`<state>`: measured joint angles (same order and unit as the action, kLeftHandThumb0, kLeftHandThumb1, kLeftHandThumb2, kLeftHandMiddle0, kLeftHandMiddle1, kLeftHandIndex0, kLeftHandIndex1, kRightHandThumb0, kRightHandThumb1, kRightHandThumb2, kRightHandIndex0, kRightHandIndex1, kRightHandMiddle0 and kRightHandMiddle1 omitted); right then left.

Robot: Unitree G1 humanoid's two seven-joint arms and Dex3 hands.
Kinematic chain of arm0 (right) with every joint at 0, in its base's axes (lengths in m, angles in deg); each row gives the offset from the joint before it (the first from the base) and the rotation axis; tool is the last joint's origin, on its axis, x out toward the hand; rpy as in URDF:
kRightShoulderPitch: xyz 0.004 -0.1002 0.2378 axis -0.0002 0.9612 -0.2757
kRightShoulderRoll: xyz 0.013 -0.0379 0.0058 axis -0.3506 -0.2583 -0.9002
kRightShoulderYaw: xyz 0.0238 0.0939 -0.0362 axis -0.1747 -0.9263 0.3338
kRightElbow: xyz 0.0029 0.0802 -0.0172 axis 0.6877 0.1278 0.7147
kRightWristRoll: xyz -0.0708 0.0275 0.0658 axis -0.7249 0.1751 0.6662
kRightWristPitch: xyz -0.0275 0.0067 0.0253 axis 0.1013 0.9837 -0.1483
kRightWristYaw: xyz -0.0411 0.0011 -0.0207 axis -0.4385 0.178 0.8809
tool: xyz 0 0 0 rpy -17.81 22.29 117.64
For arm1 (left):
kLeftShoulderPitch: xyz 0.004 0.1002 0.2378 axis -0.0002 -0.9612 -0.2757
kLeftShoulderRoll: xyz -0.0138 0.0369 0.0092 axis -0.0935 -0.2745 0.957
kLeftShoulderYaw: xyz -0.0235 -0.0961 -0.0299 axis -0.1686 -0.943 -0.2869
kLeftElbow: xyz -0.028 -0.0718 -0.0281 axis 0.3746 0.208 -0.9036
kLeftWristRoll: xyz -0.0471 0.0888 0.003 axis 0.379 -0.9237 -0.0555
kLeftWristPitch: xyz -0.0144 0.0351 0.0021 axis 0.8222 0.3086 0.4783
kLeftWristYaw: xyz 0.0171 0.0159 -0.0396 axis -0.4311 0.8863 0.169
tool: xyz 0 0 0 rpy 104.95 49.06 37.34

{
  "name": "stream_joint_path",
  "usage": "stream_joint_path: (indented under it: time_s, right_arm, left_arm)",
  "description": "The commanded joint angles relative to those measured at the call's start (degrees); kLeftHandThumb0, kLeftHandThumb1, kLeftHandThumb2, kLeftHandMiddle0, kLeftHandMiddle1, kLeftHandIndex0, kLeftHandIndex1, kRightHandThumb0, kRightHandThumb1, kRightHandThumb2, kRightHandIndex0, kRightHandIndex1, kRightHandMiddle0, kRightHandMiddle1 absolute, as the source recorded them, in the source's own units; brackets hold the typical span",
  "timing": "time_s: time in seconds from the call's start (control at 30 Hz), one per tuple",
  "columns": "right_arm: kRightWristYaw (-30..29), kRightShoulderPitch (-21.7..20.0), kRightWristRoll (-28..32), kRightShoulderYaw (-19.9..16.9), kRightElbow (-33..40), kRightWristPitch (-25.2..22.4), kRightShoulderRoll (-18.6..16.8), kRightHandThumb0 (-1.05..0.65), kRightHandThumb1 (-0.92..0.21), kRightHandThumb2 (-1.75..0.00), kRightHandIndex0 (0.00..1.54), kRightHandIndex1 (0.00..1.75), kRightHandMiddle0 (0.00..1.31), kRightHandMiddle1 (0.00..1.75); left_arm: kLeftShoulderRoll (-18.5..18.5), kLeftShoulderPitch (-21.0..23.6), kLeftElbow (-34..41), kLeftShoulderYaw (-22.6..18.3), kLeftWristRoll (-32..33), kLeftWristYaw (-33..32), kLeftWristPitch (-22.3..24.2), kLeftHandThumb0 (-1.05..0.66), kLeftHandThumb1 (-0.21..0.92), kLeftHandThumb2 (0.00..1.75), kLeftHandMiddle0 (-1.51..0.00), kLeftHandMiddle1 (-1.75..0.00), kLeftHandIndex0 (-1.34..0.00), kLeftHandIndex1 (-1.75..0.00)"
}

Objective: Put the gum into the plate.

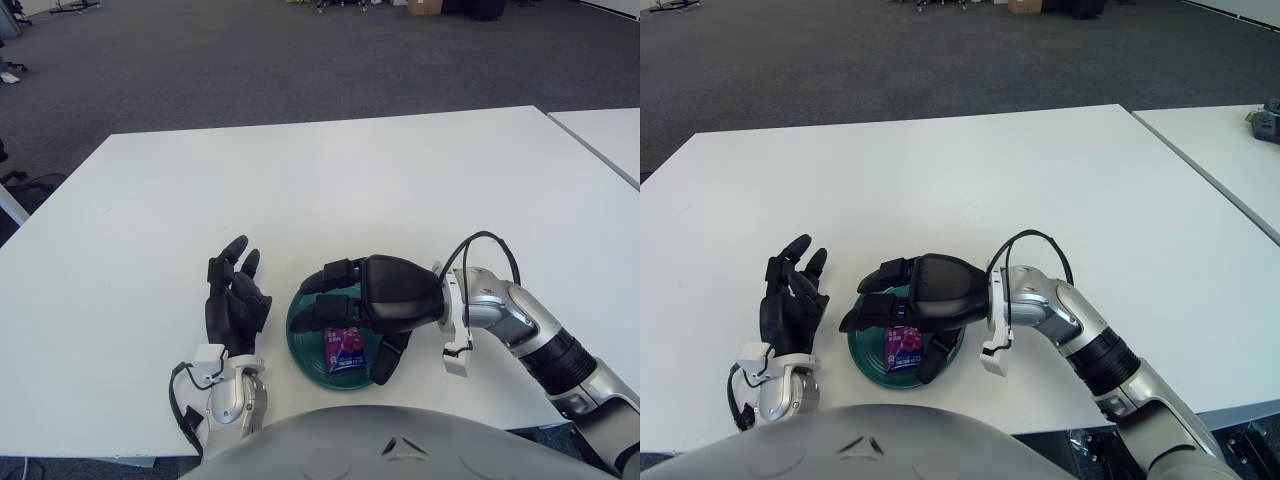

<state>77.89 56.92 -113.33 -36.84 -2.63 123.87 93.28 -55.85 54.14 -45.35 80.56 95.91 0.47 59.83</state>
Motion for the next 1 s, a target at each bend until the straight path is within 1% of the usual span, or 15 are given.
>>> stream_joint_path:
  time_s: [0.0,0.13,0.17,0.2,0.27,0.3,0.33,0.37,0.47,0.6,0.63,0.73,0.83,0.9,0.97]
  right_arm:
    - [-0.1,-0.5,1.3,-1.1,-0.4,-0.5,-0.3,-0.98,-0.92,-0.95,0.37,0.04,0.0,0.57]
    - [-0.6,1.7,3.0,-2.4,0.4,-3.7,-1.1,-0.98,-0.92,-0.93,0.4,0.05,0.0,0.64]
    - [-0.2,2.5,4.7,-2.7,0.8,-5.7,-1.3,-0.96,-0.92,-0.97,0.39,0.04,0.0,0.59]
    - [0.1,3.2,6.0,-2.9,1.2,-7.2,-1.5,-0.96,-0.92,-0.96,0.4,0.04,0.0,0.61]
    - [1.6,4.3,11.4,-3.7,0.6,-14.1,-2.3,-0.98,-0.92,-0.93,0.42,0.05,0.0,0.65]
    - [2.2,4.4,13.3,-4.1,0.2,-16.8,-2.7,-0.99,-0.92,-0.91,0.44,0.05,0.0,0.67]
    - [2.5,4.8,15.5,-4.8,0.3,-20.7,-3.7,-0.99,-0.92,-0.91,0.45,0.05,0.0,0.68]
    - [2.6,5.1,16.7,-5.2,0.6,-23.2,-4.4,-0.99,-0.92,-0.89,0.47,0.06,0.0,0.7]
    - [2.6,6.3,18.6,-6.1,2.6,-28.0,-5.7,-0.99,-0.92,-0.87,0.49,0.07,0.0,0.73]
    - [-0.1,10.7,24.1,-8.8,5.2,-41.4,-10.3,-0.96,-0.92,-0.82,0.47,0.05,0.0,0.73]
    - [-0.3,11.1,24.8,-9.1,5.6,-43.2,-10.8,-0.95,-0.92,-0.82,0.46,0.05,0.0,0.73]
    - [-0.5,12.1,26.2,-9.6,6.5,-47.0,-12.0,-0.94,-0.92,-0.8,0.43,0.03,0.0,0.7]
    - [-1.8,13.6,28.4,-10.4,7.2,-51.5,-14.6,-0.92,-0.92,-0.79,0.39,0.01,0.0,0.65]
    - [-3.1,15.3,30.3,-12.1,3.9,-51.5,-16.6,-0.9,-0.92,-0.78,0.34,0.01,0.0,0.57]
    - [-4.2,16.0,30.6,-13.6,0.6,-51.4,-17.6,-0.88,-0.92,-0.78,0.32,0.01,0.0,0.52]
  left_arm:
    - [1.2,0.5,-0.6,-0.7,1.7,1.4,-0.1,-0.88,0.92,0.94,-0.29,-0.47,-0.06,-0.89]
    - [1.3,0.4,-0.8,-0.9,1.5,1.7,-0.2,-0.88,0.92,0.94,-0.29,-0.43,-0.05,-0.89]
    - [1.6,0.2,-0.6,-0.6,1.1,1.5,-0.3,-0.88,0.92,0.95,-0.3,-0.42,-0.05,-0.89]
    - [1.8,-0.1,-0.4,-0.4,0.7,1.4,-0.3,-0.88,0.92,0.95,-0.31,-0.41,-0.05,-0.89]
    - [2.8,-1.6,1.2,1.5,-0.1,0.8,-0.2,-0.88,0.92,0.95,-0.32,-0.4,-0.06,-0.9]
    - [3.0,-2.0,1.6,1.9,-0.2,0.7,-0.2,-0.87,0.92,0.95,-0.33,-0.37,-0.06,-0.9]
    - [3.2,-2.3,1.5,2.3,0.1,0.8,-0.7,-0.87,0.92,0.95,-0.33,-0.36,-0.06,-0.89]
    - [3.3,-2.4,1.3,2.4,0.3,0.9,-1.1,-0.88,0.92,0.95,-0.35,-0.35,-0.07,-0.9]
    - [3.3,-2.9,1.2,3.1,0.6,0.8,-1.9,-0.88,0.92,0.94,-0.37,-0.33,-0.08,-0.9]
    - [3.1,-3.4,1.0,3.6,-0.5,0.1,-2.7,-0.91,0.92,0.9,-0.41,-0.33,-0.09,-0.91]
    - [3.0,-3.5,1.0,3.7,-0.9,-0.1,-2.8,-0.91,0.92,0.9,-0.42,-0.33,-0.09,-0.91]
    - [2.8,-3.7,0.7,4.1,-2.4,-0.7,-3.6,-0.93,0.92,0.89,-0.43,-0.33,-0.09,-0.9]
    - [2.7,-4.5,0.4,5.0,-5.8,-1.7,-5.6,-0.95,0.92,0.88,-0.44,-0.33,-0.08,-0.9]
    - [2.6,-5.2,0.8,5.9,-7.5,-2.4,-6.3,-0.98,0.92,0.88,-0.46,-0.34,-0.08,-0.9]
    - [2.6,-5.7,1.1,6.7,-7.4,-2.5,-6.6,-1.01,0.92,0.87,-0.46,-0.34,-0.08,-0.91]
